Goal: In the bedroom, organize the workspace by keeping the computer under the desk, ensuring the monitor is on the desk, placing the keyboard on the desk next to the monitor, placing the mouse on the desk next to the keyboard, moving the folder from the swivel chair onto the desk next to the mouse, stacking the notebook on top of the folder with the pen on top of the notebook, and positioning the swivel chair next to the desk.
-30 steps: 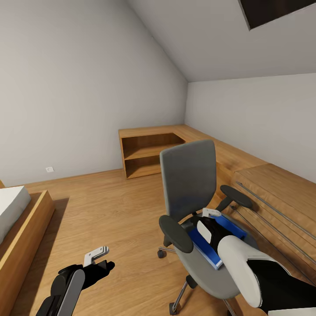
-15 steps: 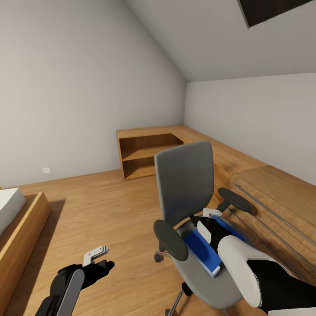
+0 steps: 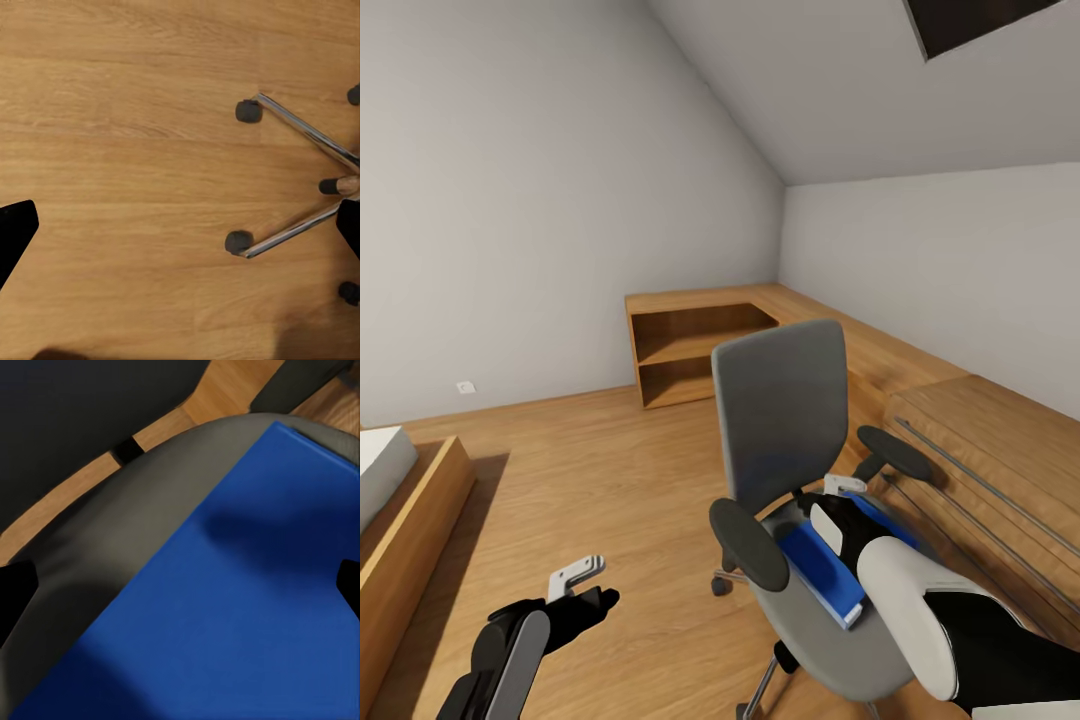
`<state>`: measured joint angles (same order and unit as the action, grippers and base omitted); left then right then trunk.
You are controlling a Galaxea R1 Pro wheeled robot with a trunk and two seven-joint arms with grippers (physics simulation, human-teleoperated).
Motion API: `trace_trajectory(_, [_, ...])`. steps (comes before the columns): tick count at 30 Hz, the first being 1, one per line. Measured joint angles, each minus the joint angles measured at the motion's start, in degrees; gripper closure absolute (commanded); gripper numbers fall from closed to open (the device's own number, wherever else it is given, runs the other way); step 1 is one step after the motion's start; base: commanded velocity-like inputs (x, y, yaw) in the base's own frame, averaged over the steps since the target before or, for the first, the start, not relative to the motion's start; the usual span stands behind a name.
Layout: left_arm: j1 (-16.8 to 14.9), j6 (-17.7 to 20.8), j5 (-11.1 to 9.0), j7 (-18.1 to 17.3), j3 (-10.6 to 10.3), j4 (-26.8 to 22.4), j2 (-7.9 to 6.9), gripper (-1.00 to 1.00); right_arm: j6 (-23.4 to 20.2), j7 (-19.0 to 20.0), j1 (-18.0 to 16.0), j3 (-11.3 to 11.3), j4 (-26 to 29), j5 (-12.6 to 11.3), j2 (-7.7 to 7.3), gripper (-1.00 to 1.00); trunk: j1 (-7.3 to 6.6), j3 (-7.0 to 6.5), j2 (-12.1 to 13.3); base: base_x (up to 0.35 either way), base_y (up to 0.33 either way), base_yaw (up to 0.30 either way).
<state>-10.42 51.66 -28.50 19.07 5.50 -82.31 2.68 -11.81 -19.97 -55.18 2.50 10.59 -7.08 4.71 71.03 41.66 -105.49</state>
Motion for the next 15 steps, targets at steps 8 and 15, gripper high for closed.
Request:
trace_trajectory(8, [0.0, -0.7, -0.1, -0.1, 0.0, -0.1, 0.0, -1.0, 0.1, 0.0, 0.0, 0.0, 0.1, 0.0, 0.01, -1.0, 1.76, 1.44, -3.2, 0.0, 0.0, 0.0])
trace_trajectory(15, [0.0, -0.8, 0.1, -0.1, 0.0, -0.1, 0.0, -1.0, 0.2, 0.0, 0.0, -0.1, 0.0, 0.1, 0.09, -1.0, 3.08, 2.52, -5.6, 0.0, 0.0, 0.0])
